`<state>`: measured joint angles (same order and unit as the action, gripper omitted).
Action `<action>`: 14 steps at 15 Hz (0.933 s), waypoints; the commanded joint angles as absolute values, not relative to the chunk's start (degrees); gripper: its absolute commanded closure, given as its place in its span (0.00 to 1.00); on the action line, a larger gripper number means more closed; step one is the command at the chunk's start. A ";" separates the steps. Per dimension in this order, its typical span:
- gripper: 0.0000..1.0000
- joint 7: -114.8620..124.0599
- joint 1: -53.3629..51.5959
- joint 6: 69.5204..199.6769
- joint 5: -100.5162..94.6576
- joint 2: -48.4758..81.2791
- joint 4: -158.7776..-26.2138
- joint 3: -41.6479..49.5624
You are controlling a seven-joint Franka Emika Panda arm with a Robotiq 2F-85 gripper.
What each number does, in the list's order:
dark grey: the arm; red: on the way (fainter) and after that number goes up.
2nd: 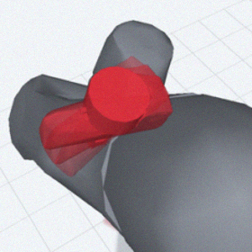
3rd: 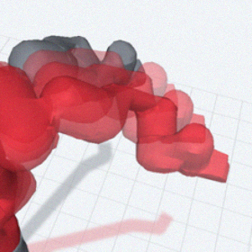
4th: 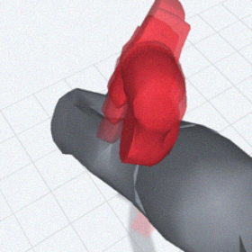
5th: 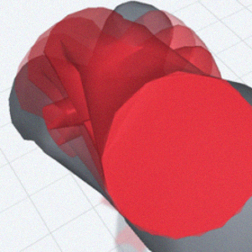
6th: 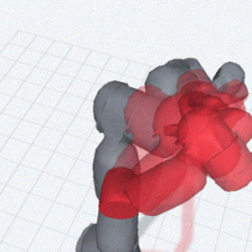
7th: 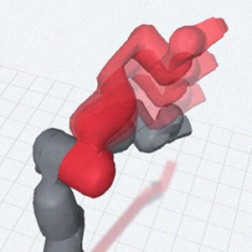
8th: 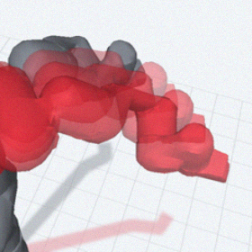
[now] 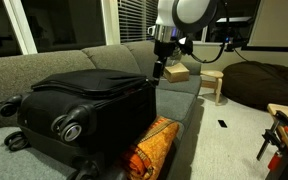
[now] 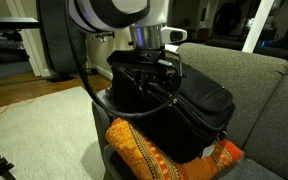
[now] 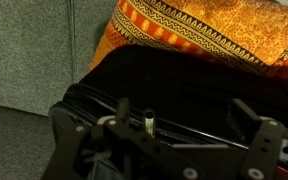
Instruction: Close the zipper
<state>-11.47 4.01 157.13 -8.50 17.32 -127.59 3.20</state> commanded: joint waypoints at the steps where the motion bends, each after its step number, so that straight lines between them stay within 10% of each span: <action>1: 0.00 -14.13 5.73 157.87 -6.64 20.02 -125.15 1.96; 14: 0.00 -16.20 8.47 156.88 -4.12 26.68 -118.20 0.69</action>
<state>-14.67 7.09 157.12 -5.00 25.86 -119.35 1.86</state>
